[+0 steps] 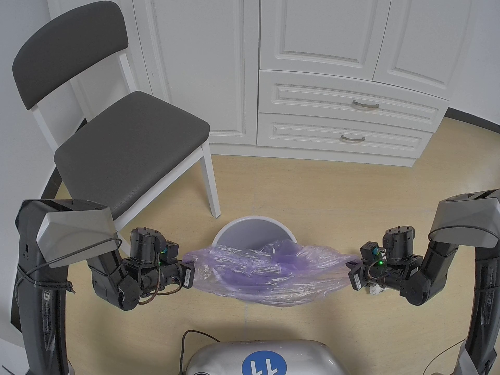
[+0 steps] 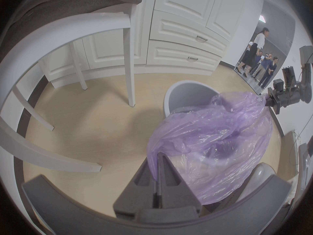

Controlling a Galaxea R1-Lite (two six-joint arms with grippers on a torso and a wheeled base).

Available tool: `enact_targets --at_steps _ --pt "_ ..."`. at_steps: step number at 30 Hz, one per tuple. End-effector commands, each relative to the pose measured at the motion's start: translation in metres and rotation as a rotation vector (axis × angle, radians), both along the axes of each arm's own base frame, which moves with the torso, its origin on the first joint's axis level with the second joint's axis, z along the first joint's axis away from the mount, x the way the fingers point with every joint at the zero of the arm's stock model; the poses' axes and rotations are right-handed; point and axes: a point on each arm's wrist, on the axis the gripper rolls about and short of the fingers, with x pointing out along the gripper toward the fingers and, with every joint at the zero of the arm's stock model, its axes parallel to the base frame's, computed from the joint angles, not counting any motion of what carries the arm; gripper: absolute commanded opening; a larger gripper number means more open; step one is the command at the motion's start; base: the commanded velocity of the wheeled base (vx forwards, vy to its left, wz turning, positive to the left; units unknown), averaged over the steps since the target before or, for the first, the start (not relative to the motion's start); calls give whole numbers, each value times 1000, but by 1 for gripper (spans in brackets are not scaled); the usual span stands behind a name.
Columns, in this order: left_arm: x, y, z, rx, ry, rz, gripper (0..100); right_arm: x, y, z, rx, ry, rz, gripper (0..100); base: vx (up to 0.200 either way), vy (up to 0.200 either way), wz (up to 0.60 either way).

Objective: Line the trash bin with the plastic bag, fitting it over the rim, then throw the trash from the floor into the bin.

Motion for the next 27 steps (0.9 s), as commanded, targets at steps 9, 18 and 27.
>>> enact_targets --at_steps 9,18,27 --pt "-10 -7 10 -43 -114 -31 0 11 12 -32 136 -132 20 0 0 0 0" --pt "-12 -3 -1 -44 -114 -47 0 2 8 -41 187 -107 90 0 0 0 0" --pt "-4 6 -11 -34 -109 -19 0 5 4 -42 179 -78 71 0 0 0 0"
